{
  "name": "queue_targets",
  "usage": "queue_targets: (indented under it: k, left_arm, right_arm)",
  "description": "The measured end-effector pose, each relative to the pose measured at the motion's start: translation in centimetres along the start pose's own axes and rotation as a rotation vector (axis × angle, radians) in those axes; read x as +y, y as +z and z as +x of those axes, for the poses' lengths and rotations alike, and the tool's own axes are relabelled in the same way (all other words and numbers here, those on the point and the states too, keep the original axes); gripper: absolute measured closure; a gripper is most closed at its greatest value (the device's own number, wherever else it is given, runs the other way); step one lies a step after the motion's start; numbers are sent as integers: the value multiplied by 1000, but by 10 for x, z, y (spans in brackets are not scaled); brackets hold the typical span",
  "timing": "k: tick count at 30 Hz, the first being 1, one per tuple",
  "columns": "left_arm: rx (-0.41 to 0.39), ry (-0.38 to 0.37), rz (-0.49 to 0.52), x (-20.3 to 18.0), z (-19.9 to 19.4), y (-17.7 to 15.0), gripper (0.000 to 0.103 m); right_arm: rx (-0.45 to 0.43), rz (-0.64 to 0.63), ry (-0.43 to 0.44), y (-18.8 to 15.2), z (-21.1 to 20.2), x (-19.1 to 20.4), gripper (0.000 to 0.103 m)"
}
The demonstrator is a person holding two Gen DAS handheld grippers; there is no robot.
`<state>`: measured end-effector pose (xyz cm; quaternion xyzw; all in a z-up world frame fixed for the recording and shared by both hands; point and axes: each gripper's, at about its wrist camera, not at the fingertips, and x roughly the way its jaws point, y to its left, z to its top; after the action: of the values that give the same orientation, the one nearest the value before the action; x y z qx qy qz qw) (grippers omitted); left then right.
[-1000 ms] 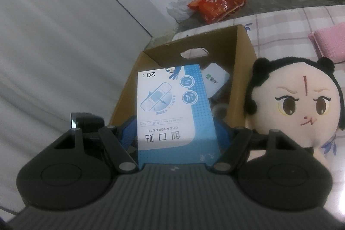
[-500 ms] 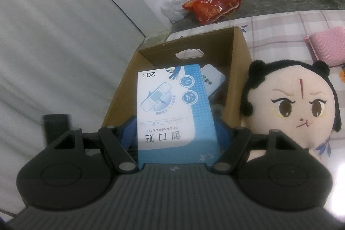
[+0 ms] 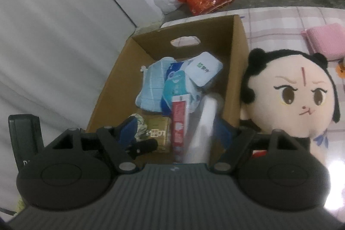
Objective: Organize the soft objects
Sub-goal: 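Open both tools to drop the toothpaste and bandage box into the box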
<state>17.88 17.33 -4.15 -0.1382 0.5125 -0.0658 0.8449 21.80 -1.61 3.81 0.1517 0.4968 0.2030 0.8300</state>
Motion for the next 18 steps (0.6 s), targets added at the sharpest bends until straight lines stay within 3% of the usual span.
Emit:
queue_targets:
  k: [8, 18]
  left_arm:
    - [7, 0, 54, -12, 6, -4, 48]
    - [94, 6, 173, -37, 26, -15, 69]
  right_arm:
    - [-51, -9, -17, -5, -16, -13, 25]
    - [-148, 8, 6, -23, -60, -41, 25]
